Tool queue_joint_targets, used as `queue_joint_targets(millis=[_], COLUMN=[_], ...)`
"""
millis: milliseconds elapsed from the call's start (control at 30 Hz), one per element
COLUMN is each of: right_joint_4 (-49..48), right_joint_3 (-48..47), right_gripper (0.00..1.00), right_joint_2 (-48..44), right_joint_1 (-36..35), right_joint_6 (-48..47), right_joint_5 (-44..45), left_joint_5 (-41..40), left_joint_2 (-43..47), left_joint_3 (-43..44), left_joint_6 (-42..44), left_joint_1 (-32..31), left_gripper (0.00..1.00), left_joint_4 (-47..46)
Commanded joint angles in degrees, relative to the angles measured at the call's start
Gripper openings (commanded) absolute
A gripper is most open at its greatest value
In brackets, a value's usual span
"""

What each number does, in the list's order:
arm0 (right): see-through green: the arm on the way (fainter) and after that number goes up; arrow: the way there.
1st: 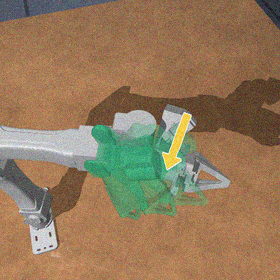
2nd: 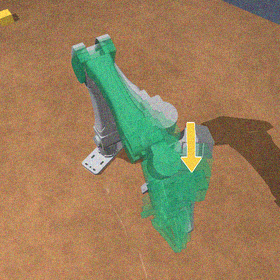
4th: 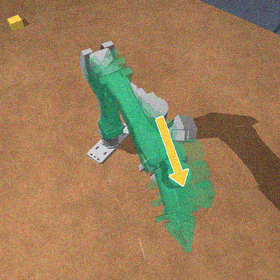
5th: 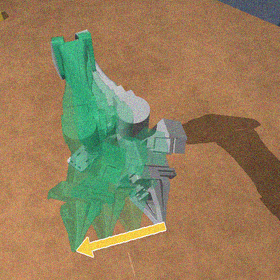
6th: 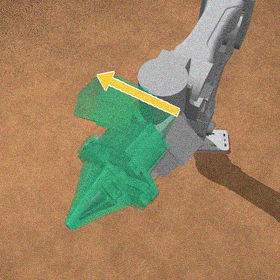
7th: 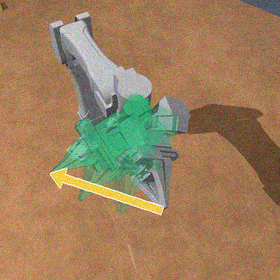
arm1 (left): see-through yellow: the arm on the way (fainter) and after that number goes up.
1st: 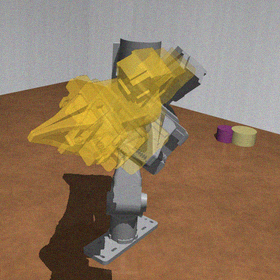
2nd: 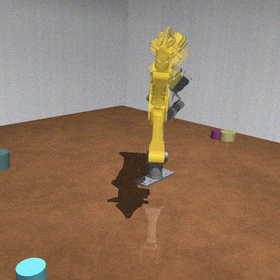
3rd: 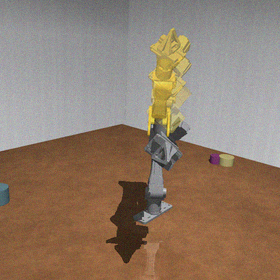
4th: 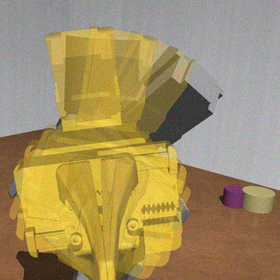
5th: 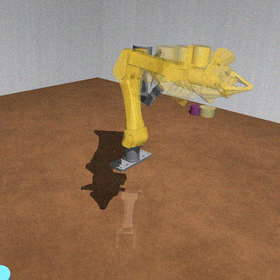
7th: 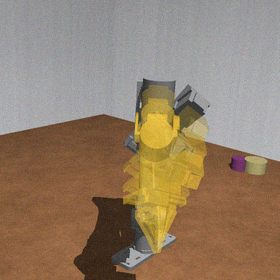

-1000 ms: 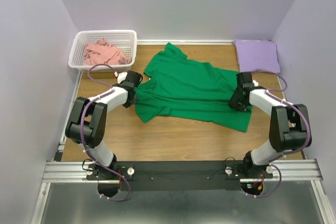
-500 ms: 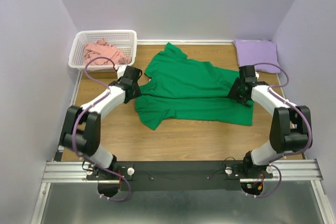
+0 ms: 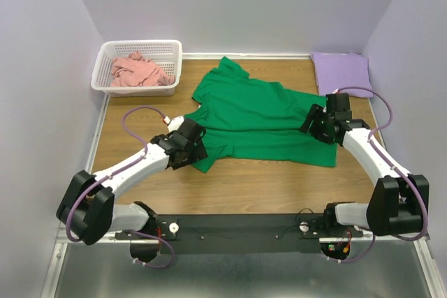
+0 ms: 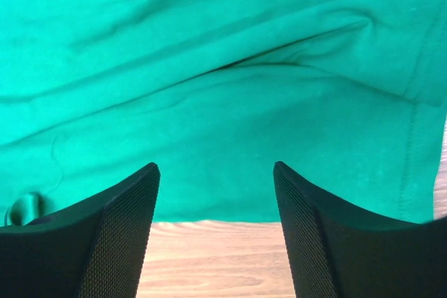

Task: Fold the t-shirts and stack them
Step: Flatten the tshirt out

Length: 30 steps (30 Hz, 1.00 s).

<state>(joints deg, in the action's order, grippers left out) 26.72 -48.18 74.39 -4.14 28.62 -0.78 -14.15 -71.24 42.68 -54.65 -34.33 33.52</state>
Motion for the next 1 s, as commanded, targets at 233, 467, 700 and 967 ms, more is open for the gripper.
queue_joint_targets(millis=[233, 467, 700, 967], right_joint_4=[3.2, 4.0, 4.5, 4.6], right_joint_3=[2.7, 4.2, 4.5, 4.6], right_gripper=[0.87, 0.87, 0.87, 0.87], right_joint_2=[-5.6, -9.2, -10.7, -10.8], right_joint_1=[-1.0, -1.0, -1.3, -1.9], right_joint_6=[-1.6, -2.4, -2.8, -3.0], right_joint_5=[-6.1, -7.6, -8.4, -8.8], left_joint_5=[-0.3, -4.8, -6.2, -5.6], left_joint_2=[-6.4, -13.0, -15.2, -17.8], left_joint_3=[-1.2, 4.3, 5.8, 4.6], left_joint_6=[-11.5, -12.6, -13.5, -14.1], left_joint_1=[-6.5, -7.9, -7.9, -9.0], left_gripper=[0.81, 0.65, 0.62, 0.59], left_joint_4=[2.0, 3.9, 5.4, 4.3])
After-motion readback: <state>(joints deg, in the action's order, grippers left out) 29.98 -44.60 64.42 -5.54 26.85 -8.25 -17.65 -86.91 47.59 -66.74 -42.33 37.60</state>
